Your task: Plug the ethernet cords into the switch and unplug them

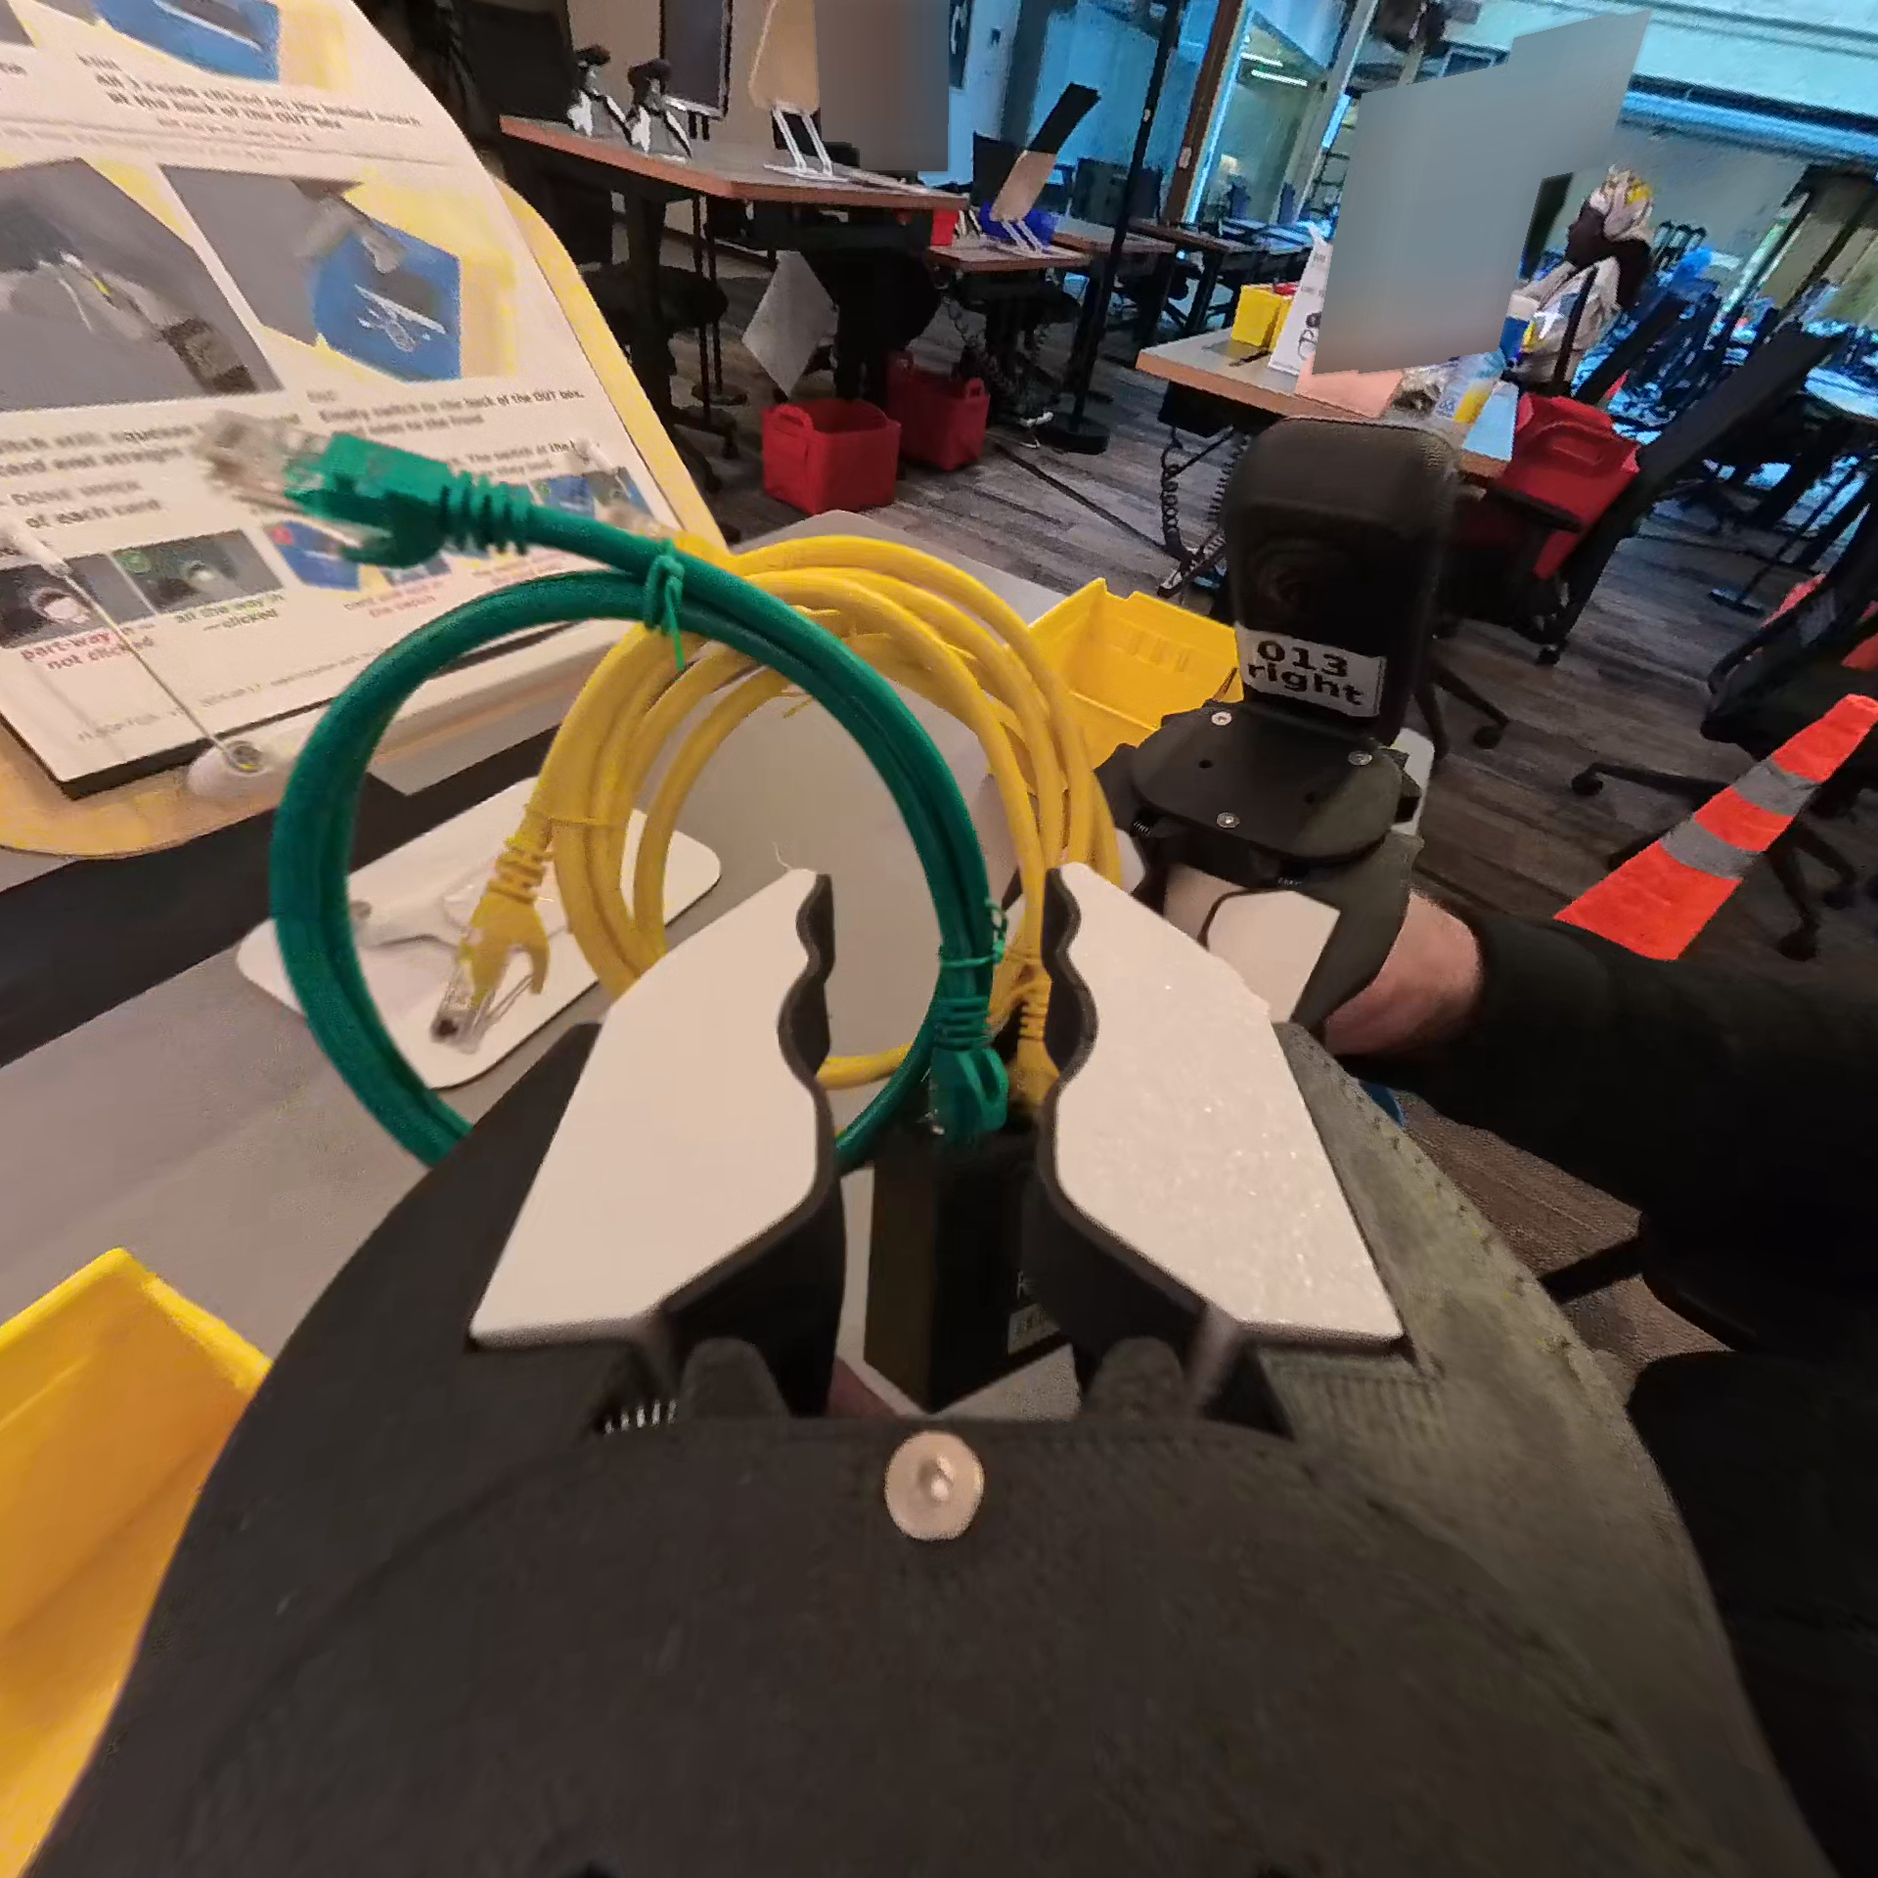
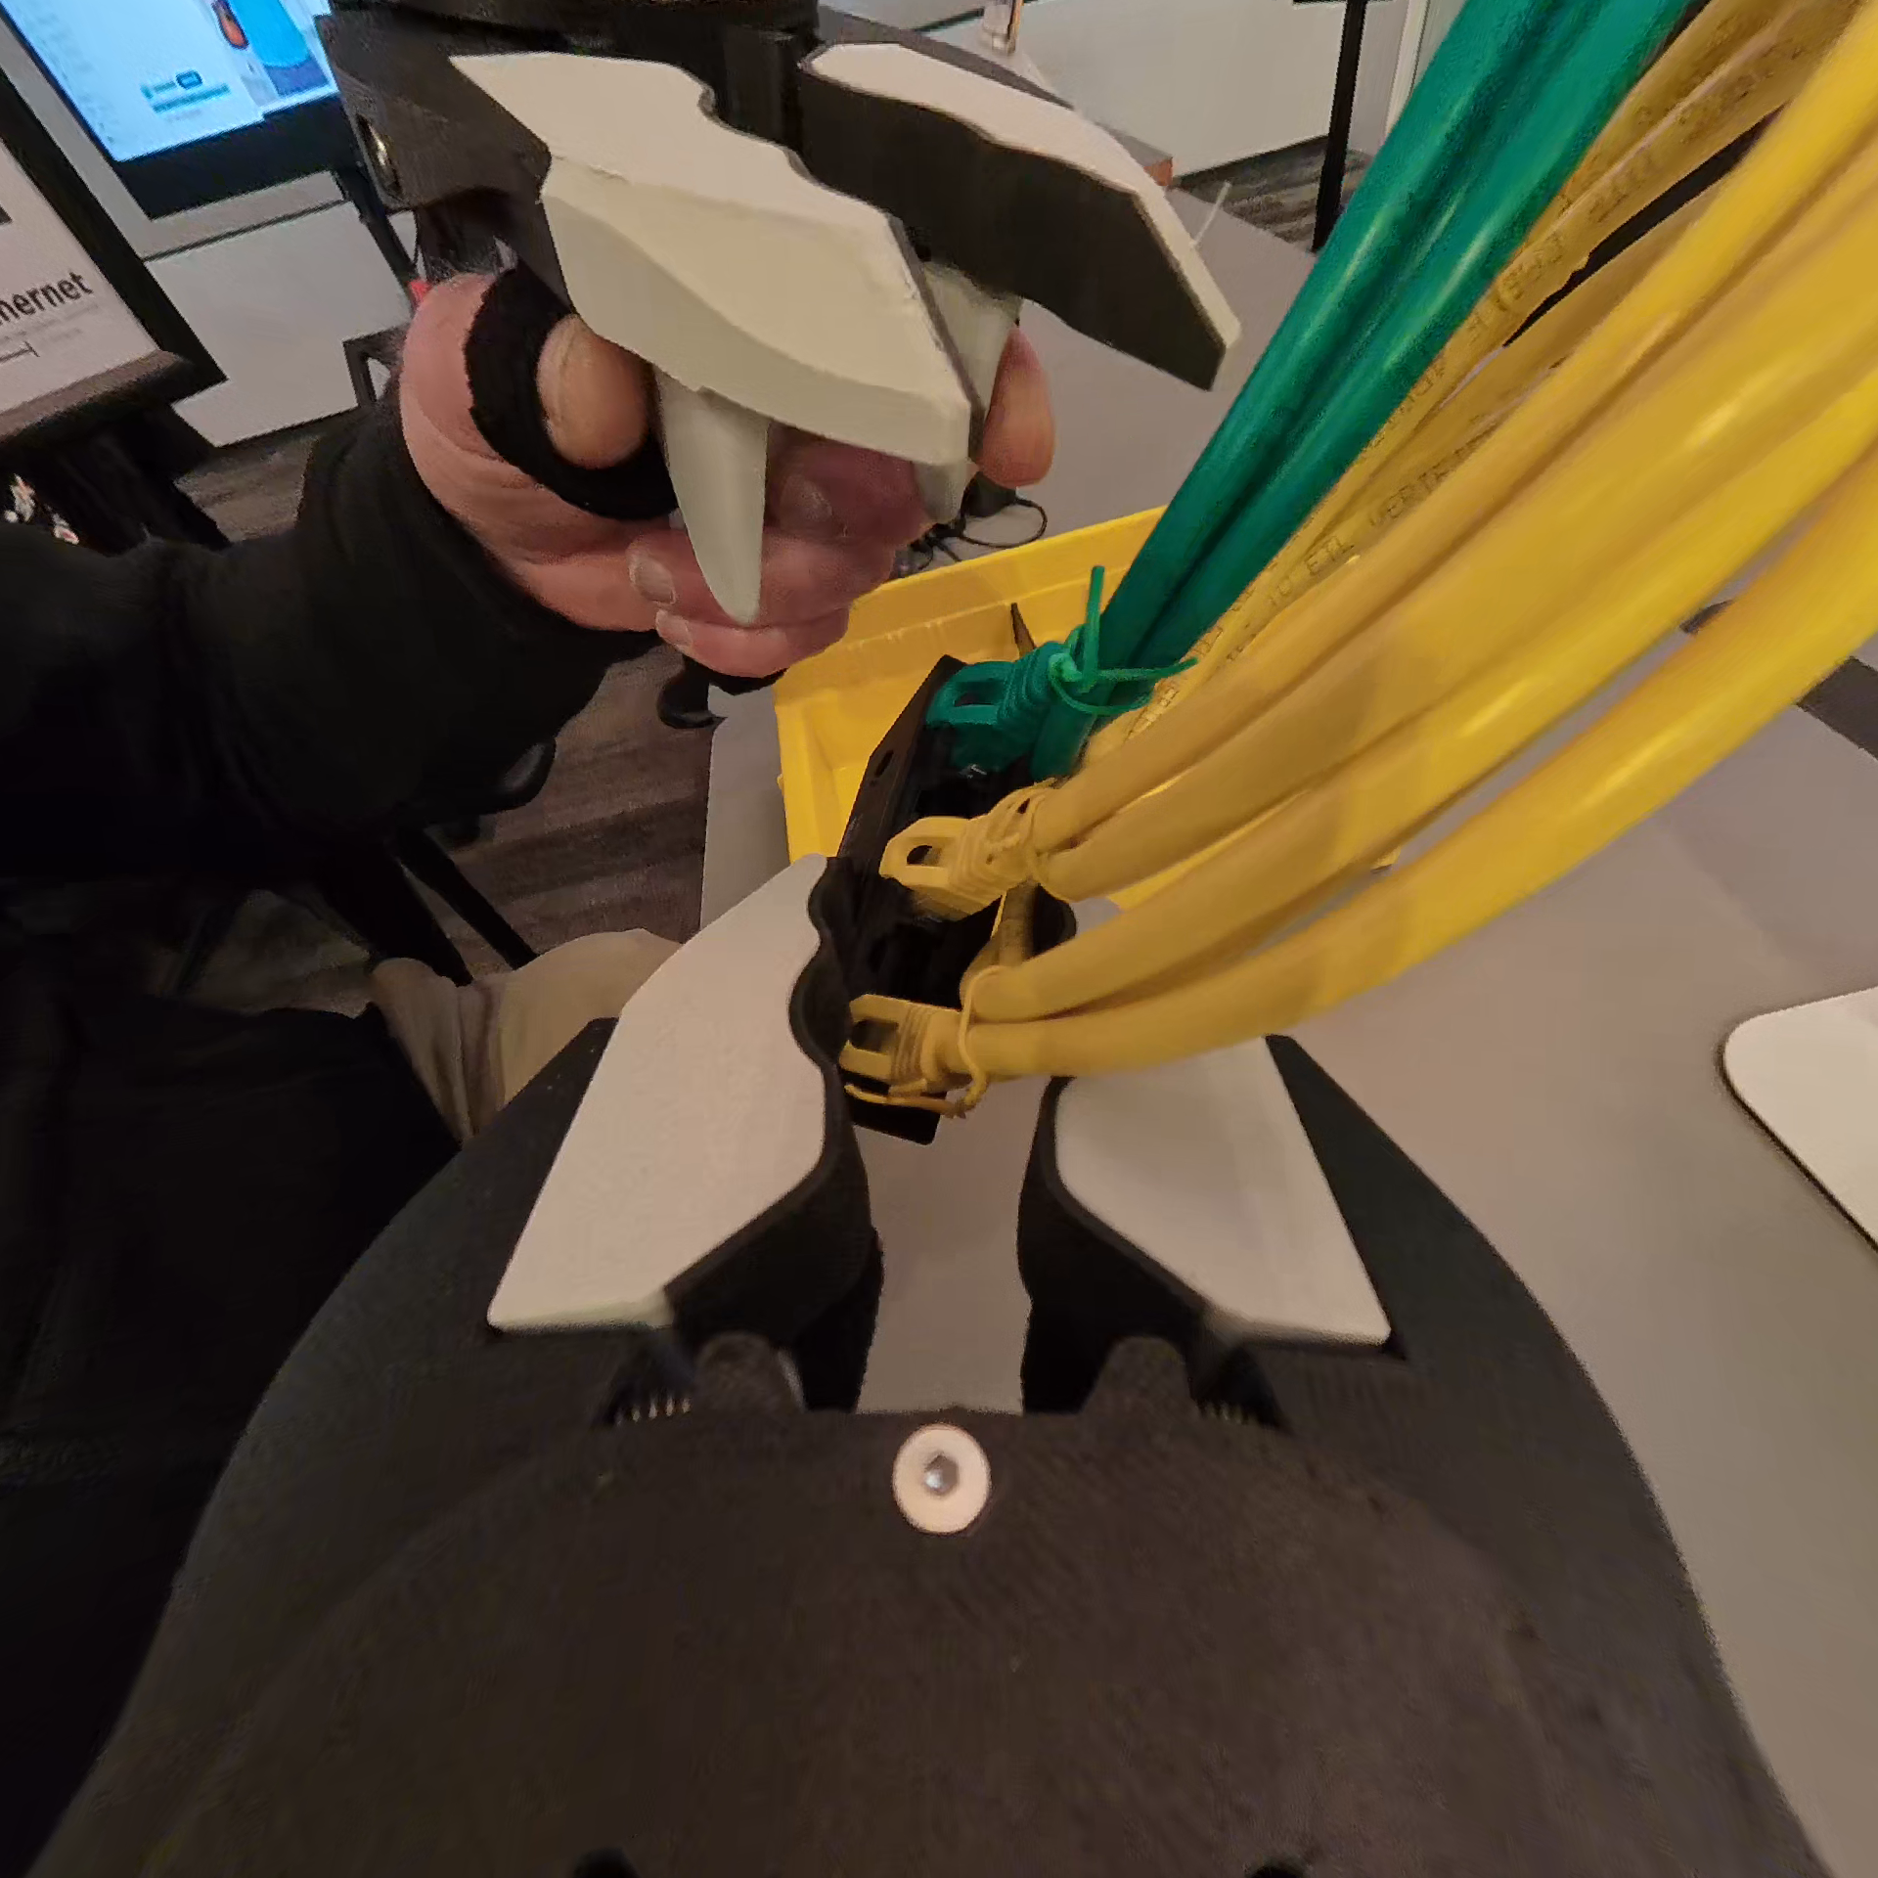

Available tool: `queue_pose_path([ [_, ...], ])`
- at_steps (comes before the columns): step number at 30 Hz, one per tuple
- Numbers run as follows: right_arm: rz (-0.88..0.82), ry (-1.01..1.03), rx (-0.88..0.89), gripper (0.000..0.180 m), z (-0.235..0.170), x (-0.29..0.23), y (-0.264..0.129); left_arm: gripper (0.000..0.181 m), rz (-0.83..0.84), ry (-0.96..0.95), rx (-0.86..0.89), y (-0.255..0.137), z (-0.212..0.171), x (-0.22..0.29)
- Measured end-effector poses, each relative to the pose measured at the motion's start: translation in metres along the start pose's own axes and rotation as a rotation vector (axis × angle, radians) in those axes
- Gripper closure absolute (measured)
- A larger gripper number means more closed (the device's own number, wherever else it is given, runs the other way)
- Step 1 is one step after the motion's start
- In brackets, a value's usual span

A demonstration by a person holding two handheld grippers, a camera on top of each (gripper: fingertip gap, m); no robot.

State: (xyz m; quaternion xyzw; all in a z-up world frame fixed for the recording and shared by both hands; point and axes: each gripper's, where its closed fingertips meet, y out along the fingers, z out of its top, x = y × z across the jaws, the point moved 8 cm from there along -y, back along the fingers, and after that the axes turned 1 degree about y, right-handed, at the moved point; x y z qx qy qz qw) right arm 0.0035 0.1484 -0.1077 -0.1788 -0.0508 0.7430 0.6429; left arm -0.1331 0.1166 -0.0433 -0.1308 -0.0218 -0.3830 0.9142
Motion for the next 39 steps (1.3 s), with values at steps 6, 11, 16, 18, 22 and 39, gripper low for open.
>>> queue_pose_path([
  [6, 0.005, 0.032, 0.116, 0.146, 0.005, 0.001, -0.020, 0.124, 0.001, -0.003, -0.040, -0.004, -0.011, -0.005],
  [11, 0.002, 0.079, 0.181, 0.147, 0.002, 0.005, -0.033, 0.115, -0.025, -0.022, -0.050, 0.005, -0.025, -0.009],
  [16, 0.002, 0.138, 0.248, 0.147, -0.004, 0.013, -0.038, 0.105, -0.009, -0.092, 0.001, 0.007, -0.030, -0.019],
  [18, 0.005, 0.147, 0.277, 0.147, -0.002, 0.015, -0.044, 0.107, 0.029, -0.079, 0.035, 0.004, -0.027, -0.023],
  [22, 0.033, 0.131, 0.333, 0.147, 0.000, 0.013, -0.049, 0.104, -0.096, -0.247, 0.072, 0.010, -0.033, -0.024],
  [39, 0.080, 0.165, 0.364, 0.147, -0.004, 0.012, -0.038, 0.126, -0.399, -0.316, 0.040, 0.034, -0.050, 0.012],
])
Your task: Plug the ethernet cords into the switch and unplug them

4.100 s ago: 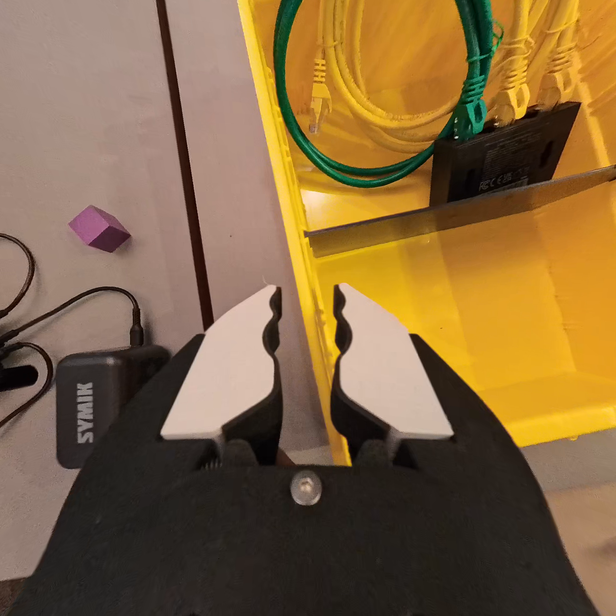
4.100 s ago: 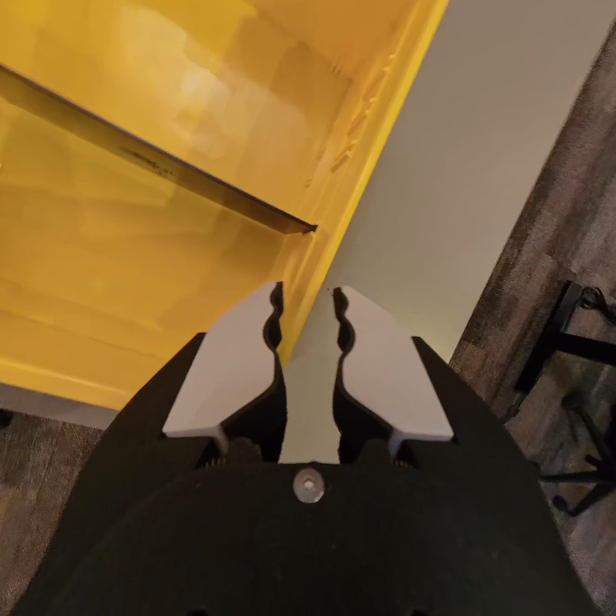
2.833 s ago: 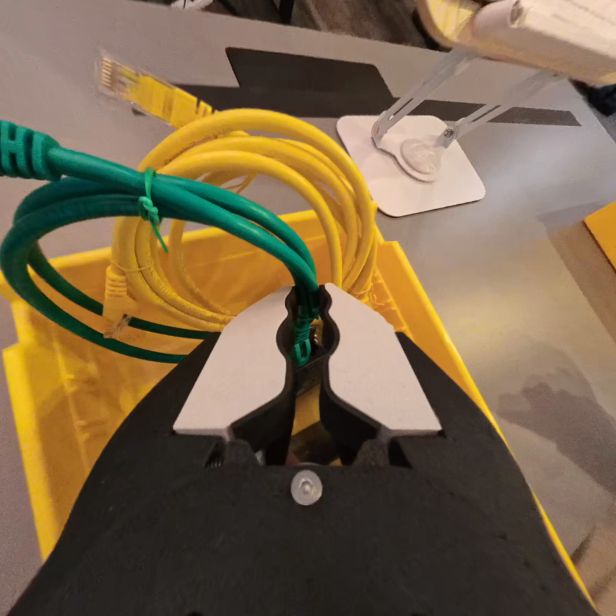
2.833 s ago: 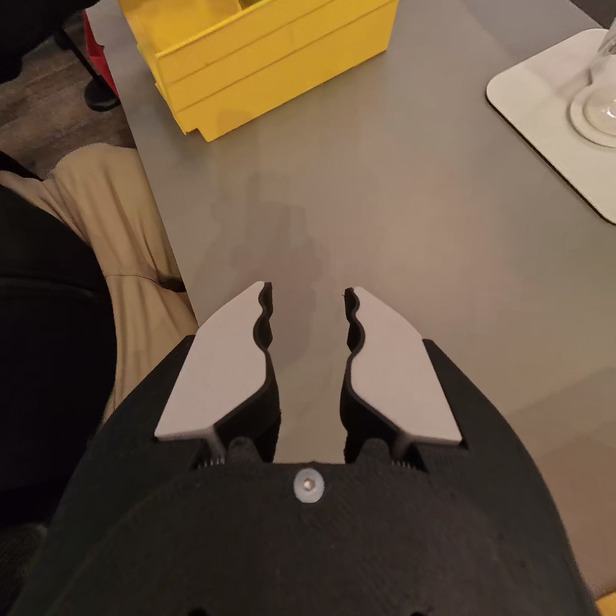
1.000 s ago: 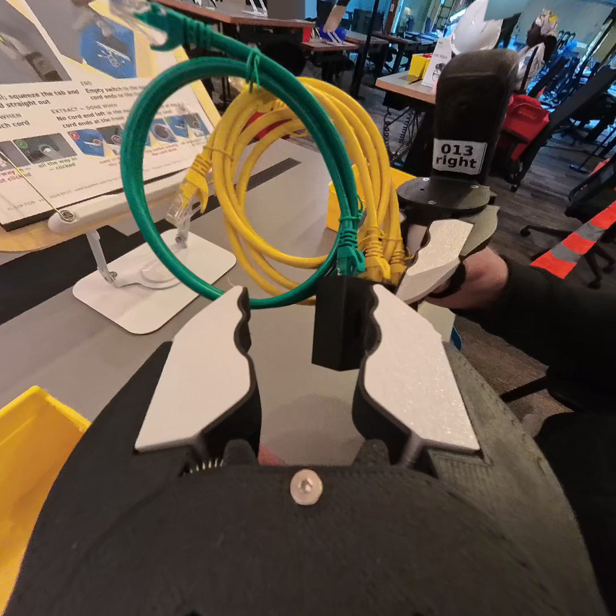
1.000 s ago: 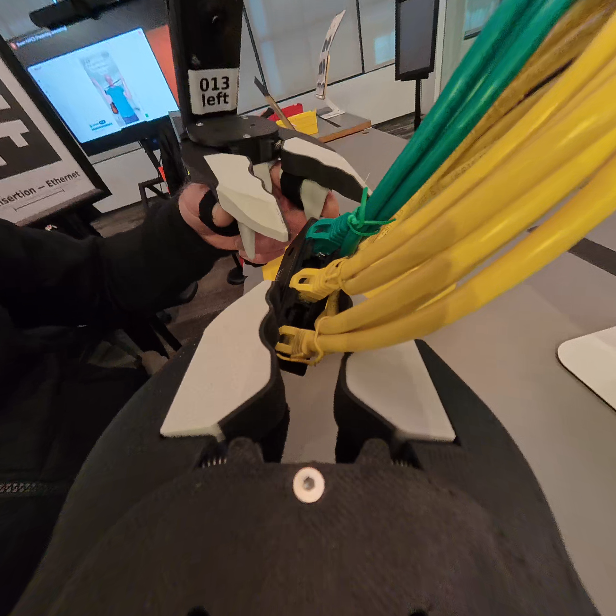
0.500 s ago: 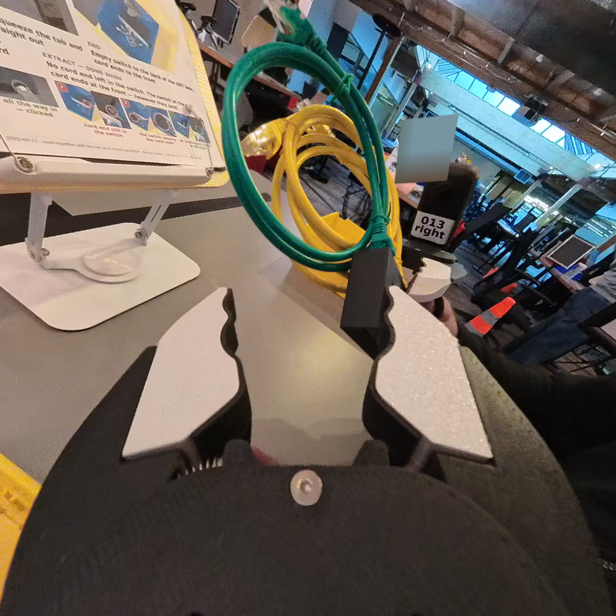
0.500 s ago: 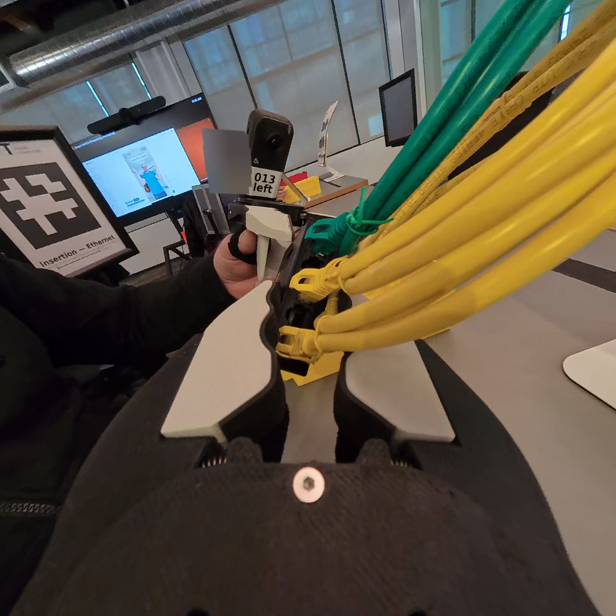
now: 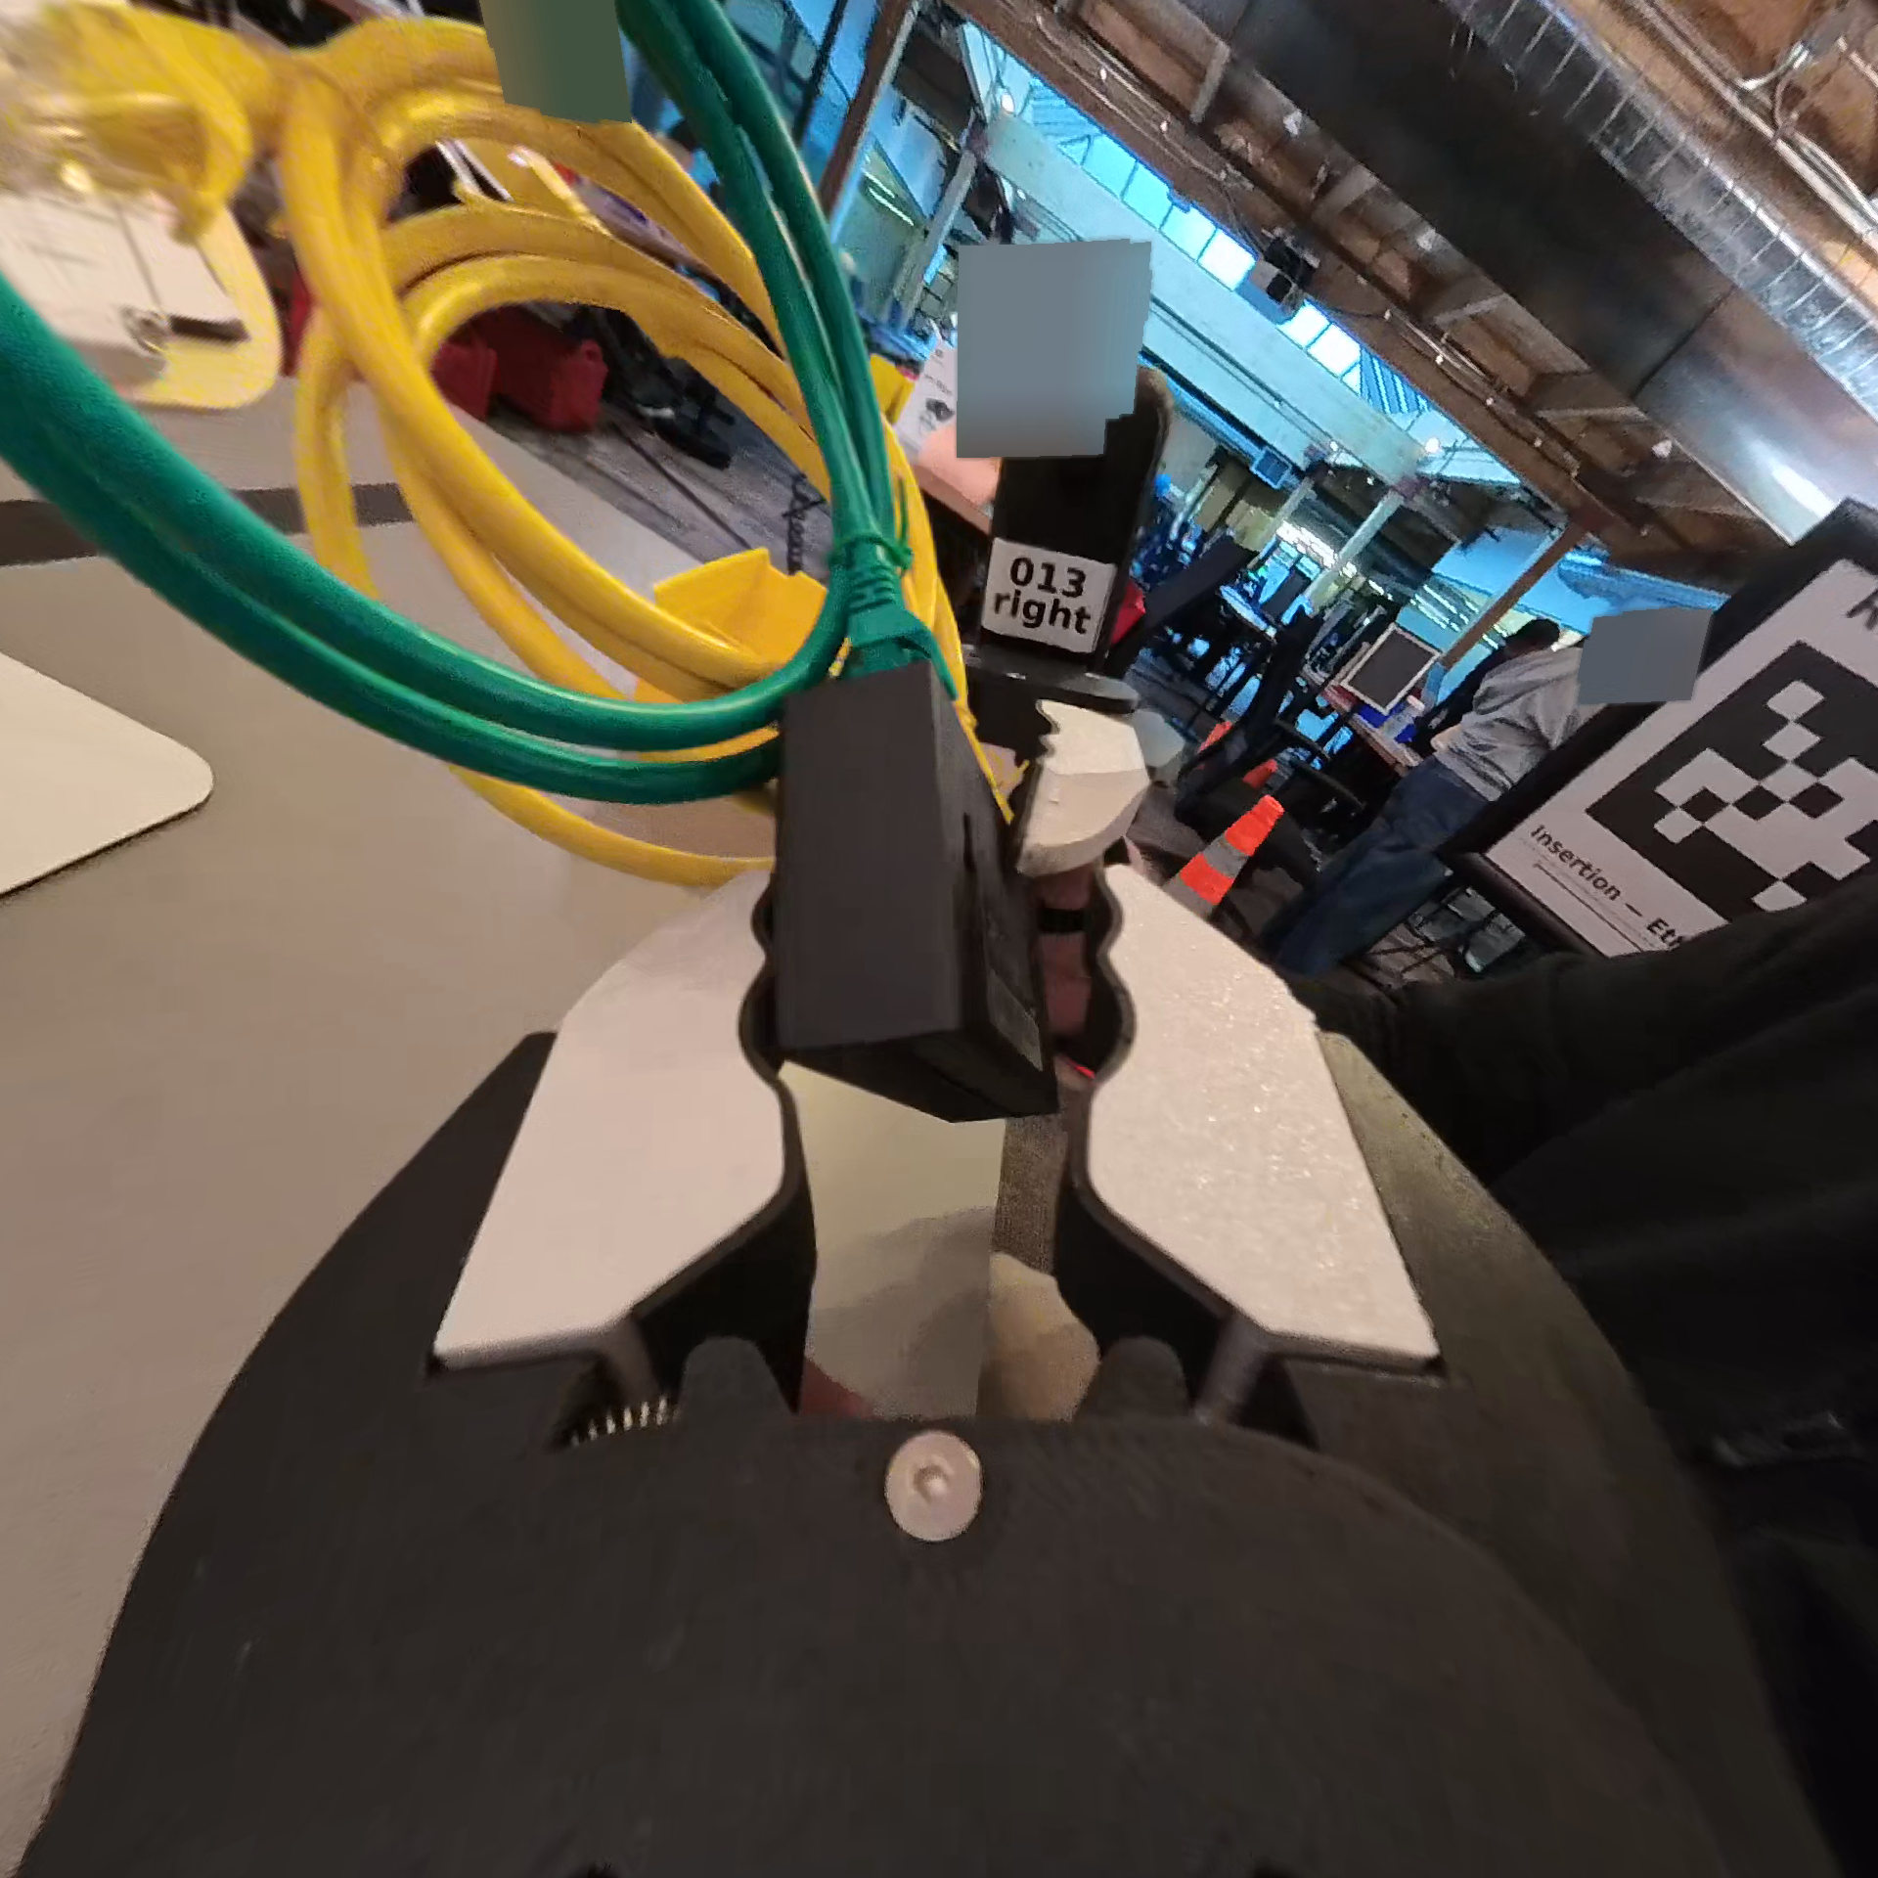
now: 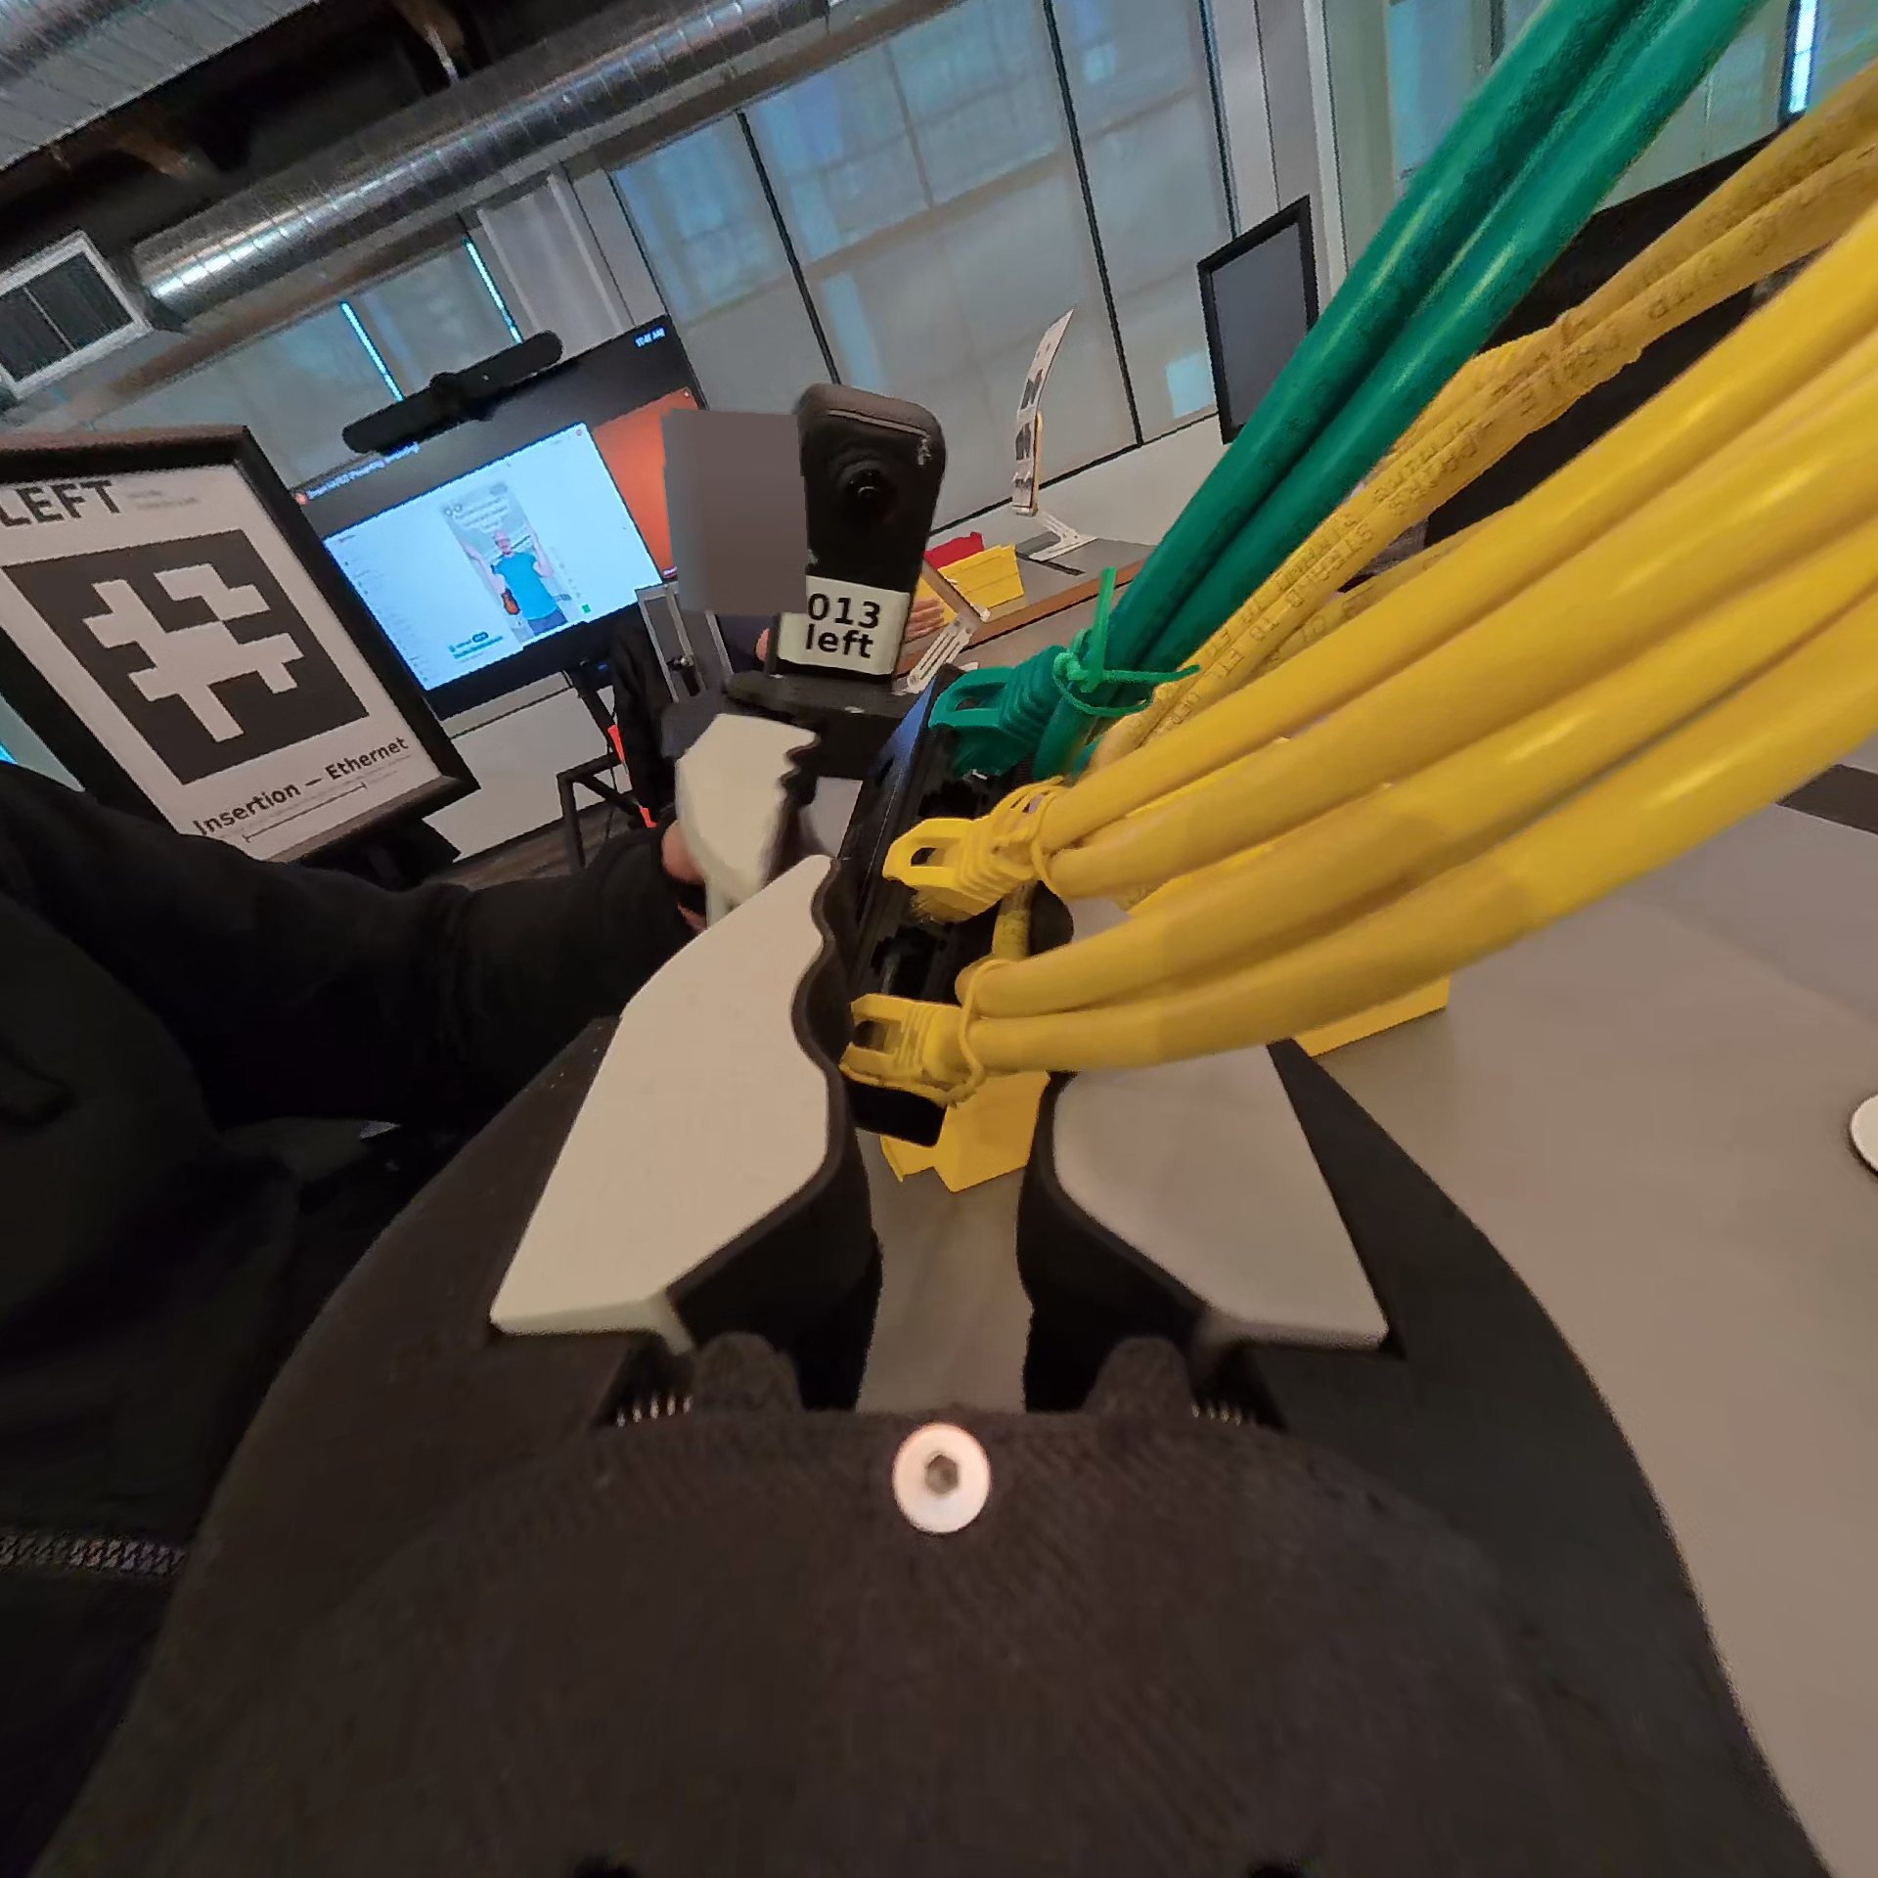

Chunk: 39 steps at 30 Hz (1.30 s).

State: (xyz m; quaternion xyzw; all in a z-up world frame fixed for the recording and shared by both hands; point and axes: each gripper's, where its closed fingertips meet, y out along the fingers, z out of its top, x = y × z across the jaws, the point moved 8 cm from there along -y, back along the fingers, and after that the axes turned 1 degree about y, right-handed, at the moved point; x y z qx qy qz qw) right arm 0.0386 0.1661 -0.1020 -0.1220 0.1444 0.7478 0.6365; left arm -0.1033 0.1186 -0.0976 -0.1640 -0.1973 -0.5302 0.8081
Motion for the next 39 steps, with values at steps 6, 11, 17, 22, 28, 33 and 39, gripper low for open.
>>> queue_pose_path([
  [6, 0.038, 0.031, 0.026, 0.147, -0.001, 0.002, -0.002, 0.146, -0.015, -0.024, 0.025, 0.003, -0.004, -0.001],
  [11, 0.043, 0.019, 0.027, 0.148, 0.000, 0.001, -0.003, 0.148, -0.028, -0.011, 0.050, 0.004, -0.005, 0.000],
  [17, 0.051, 0.034, 0.043, 0.146, -0.001, 0.003, -0.003, 0.149, -0.048, -0.026, 0.071, 0.003, -0.004, 0.000],
  [22, 0.055, 0.030, 0.024, 0.143, 0.000, 0.002, -0.005, 0.150, -0.049, -0.014, 0.085, 0.005, -0.004, 0.003],
  [28, 0.028, 0.042, 0.042, 0.133, 0.002, 0.005, -0.009, 0.150, -0.030, -0.043, 0.143, 0.001, -0.001, 0.000],
  [33, -0.020, 0.022, -0.015, 0.132, 0.002, 0.005, -0.009, 0.151, -0.025, -0.031, 0.158, 0.000, -0.001, -0.002],
  [39, 0.008, 0.056, 0.036, 0.130, 0.002, 0.010, -0.017, 0.151, -0.017, -0.025, 0.187, -0.006, 0.002, -0.004],
])
